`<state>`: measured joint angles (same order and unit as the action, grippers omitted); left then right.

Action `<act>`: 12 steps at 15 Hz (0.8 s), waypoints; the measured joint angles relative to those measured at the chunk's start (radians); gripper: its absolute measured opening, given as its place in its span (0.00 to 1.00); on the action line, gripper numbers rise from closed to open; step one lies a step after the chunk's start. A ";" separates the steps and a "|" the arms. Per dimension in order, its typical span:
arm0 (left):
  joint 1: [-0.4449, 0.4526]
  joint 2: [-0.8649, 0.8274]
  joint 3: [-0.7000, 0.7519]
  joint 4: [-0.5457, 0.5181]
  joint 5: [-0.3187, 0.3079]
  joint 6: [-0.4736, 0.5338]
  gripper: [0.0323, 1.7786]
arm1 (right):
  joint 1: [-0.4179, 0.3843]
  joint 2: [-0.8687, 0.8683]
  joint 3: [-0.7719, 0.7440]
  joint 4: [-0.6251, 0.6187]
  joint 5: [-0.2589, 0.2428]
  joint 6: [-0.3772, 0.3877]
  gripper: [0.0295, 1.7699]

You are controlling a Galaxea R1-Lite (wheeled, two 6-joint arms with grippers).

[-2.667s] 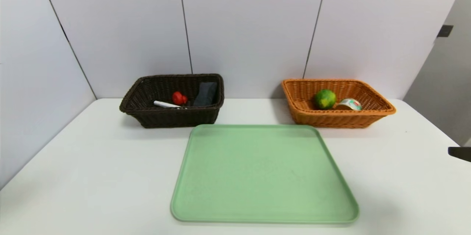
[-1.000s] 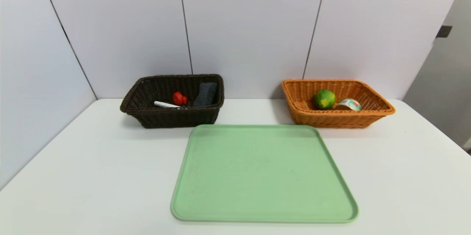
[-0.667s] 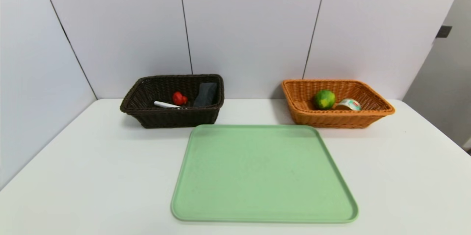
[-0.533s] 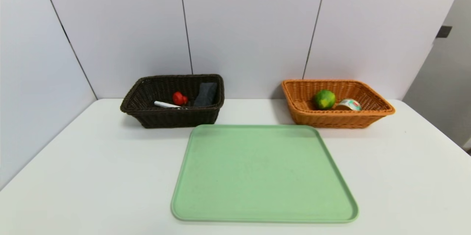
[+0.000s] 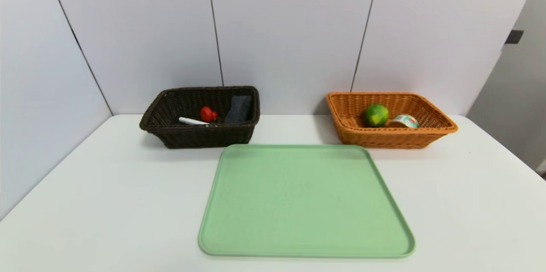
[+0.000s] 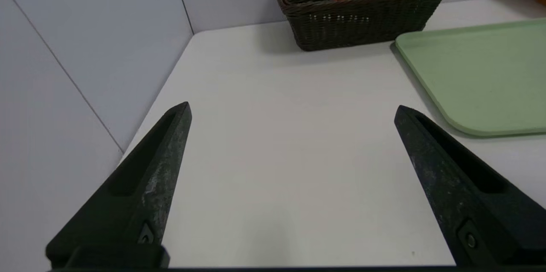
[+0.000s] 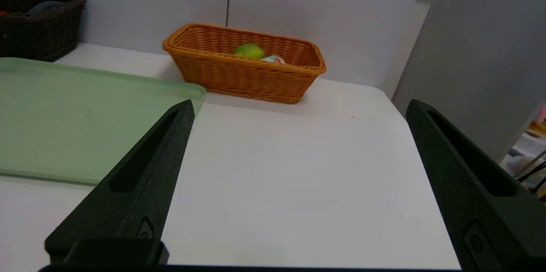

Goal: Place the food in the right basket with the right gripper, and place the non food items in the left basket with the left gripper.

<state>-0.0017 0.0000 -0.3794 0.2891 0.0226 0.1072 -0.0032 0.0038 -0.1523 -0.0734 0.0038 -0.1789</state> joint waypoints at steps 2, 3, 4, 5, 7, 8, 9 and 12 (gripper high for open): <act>0.000 0.000 0.135 -0.181 -0.001 0.005 0.95 | 0.000 -0.004 0.111 -0.145 0.008 -0.019 0.97; 0.000 0.000 0.205 -0.265 -0.003 0.010 0.95 | 0.000 -0.004 0.131 -0.146 0.011 -0.017 0.97; 0.000 0.000 0.275 -0.344 -0.006 0.016 0.95 | 0.000 -0.005 0.141 -0.101 0.016 -0.007 0.97; 0.000 0.000 0.329 -0.403 -0.010 0.020 0.95 | 0.000 -0.005 0.148 -0.015 0.020 0.014 0.97; 0.000 0.000 0.366 -0.380 -0.024 0.006 0.95 | 0.000 -0.005 0.151 0.076 0.024 0.080 0.97; 0.000 0.000 0.373 -0.327 -0.031 -0.021 0.95 | 0.001 -0.005 0.151 0.079 0.024 0.092 0.97; 0.000 0.000 0.376 -0.305 -0.035 -0.056 0.95 | 0.001 -0.005 0.151 0.079 0.019 0.101 0.97; 0.000 -0.001 0.379 -0.301 -0.029 -0.099 0.95 | 0.001 -0.005 0.152 0.078 0.014 0.126 0.97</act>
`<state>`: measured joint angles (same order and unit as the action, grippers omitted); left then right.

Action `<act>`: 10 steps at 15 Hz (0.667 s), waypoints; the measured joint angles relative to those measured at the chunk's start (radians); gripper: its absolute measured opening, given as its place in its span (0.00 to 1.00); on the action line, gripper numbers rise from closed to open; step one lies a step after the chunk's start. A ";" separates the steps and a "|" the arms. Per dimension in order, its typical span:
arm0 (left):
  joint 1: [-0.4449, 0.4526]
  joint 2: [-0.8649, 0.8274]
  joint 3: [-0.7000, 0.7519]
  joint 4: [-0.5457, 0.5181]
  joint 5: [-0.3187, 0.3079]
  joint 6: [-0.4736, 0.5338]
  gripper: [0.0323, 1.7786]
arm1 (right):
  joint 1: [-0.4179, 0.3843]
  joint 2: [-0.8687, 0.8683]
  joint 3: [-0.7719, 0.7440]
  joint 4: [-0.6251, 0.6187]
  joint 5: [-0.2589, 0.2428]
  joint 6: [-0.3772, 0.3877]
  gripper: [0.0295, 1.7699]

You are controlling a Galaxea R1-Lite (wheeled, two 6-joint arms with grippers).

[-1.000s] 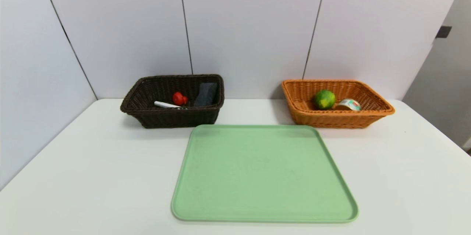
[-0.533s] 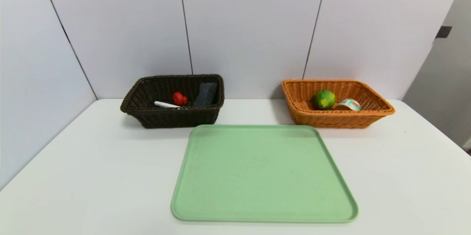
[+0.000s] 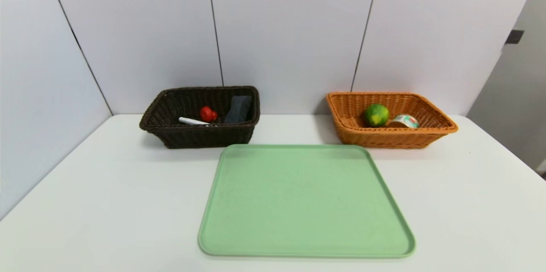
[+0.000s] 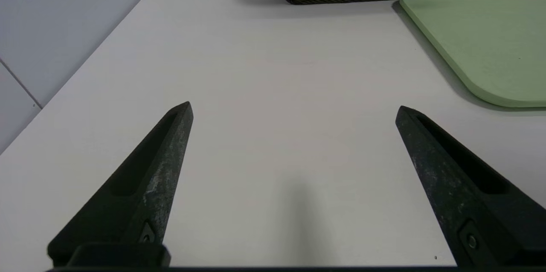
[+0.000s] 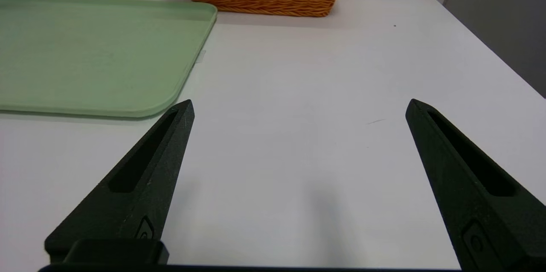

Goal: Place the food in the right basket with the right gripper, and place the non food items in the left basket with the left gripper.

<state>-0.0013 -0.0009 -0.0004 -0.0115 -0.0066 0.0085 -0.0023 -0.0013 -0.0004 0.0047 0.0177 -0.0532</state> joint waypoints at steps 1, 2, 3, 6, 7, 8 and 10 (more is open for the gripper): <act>0.000 0.000 0.000 0.000 0.000 0.000 0.95 | 0.000 0.000 0.000 0.000 0.000 -0.001 0.97; -0.001 0.000 0.000 0.000 0.000 0.000 0.95 | 0.000 0.000 0.000 0.000 -0.001 -0.003 0.97; -0.001 0.000 0.000 0.000 0.001 0.000 0.95 | 0.000 0.000 0.000 0.000 -0.001 -0.002 0.97; 0.000 0.000 0.000 0.001 0.000 0.000 0.95 | 0.000 0.000 0.000 0.000 -0.010 0.009 0.97; 0.000 0.000 0.000 0.001 0.000 0.000 0.95 | 0.000 0.000 0.000 0.000 -0.010 0.009 0.97; 0.000 0.000 0.000 0.001 0.001 0.000 0.95 | -0.001 0.000 0.000 0.000 -0.011 0.009 0.97; 0.000 0.000 0.000 0.001 0.001 0.001 0.95 | 0.000 0.000 0.000 -0.001 -0.010 0.016 0.97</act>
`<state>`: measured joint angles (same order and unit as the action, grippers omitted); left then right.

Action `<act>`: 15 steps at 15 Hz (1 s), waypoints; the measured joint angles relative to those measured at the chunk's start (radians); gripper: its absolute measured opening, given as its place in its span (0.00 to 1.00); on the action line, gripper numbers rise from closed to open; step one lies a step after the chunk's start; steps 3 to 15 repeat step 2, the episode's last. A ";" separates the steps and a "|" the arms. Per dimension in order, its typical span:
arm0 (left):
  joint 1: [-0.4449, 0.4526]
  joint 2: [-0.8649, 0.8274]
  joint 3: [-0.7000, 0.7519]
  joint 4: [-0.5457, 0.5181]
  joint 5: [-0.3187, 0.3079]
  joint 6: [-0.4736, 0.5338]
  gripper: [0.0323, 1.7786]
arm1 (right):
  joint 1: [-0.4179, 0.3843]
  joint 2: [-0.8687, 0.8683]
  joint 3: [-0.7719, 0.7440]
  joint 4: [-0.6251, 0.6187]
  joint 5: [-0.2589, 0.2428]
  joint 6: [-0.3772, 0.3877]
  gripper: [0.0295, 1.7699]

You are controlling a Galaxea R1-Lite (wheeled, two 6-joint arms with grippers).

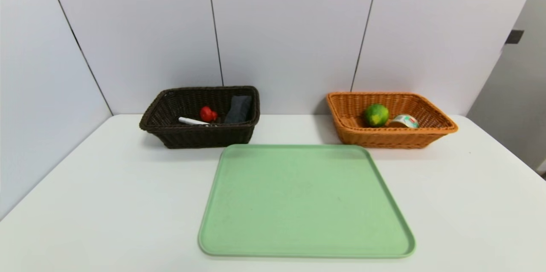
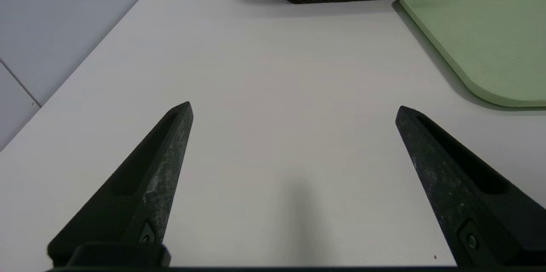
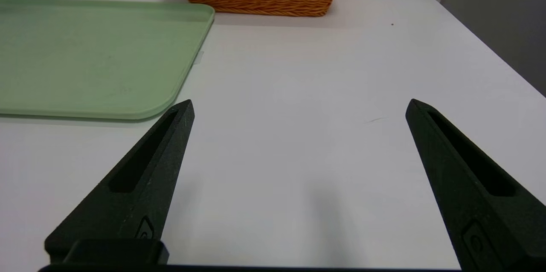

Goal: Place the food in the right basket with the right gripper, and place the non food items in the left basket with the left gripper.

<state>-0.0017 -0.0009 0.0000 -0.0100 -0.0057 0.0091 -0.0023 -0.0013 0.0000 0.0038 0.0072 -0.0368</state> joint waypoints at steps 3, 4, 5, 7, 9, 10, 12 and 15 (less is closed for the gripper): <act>0.000 0.000 0.000 0.000 0.000 -0.001 0.95 | 0.000 0.000 0.000 -0.001 -0.001 0.015 0.97; 0.000 0.000 0.000 0.000 0.000 -0.001 0.95 | 0.000 0.000 0.000 -0.001 -0.001 0.015 0.97; 0.000 0.000 0.000 0.000 0.000 -0.001 0.95 | 0.000 0.000 0.000 -0.001 -0.001 0.015 0.97; 0.000 0.000 0.000 0.000 0.000 -0.001 0.95 | 0.000 0.000 0.000 -0.001 -0.001 0.015 0.97; 0.000 0.000 0.000 0.000 0.000 -0.001 0.95 | 0.000 0.000 0.000 -0.001 -0.001 0.015 0.97; 0.000 0.000 0.000 0.000 0.000 -0.001 0.95 | 0.000 0.000 0.000 -0.001 -0.001 0.015 0.97; 0.000 0.000 0.000 0.000 0.000 -0.001 0.95 | 0.000 0.000 0.000 -0.001 -0.001 0.015 0.97; 0.000 0.000 0.000 0.000 0.000 -0.001 0.95 | 0.000 0.000 0.000 -0.001 -0.001 0.015 0.97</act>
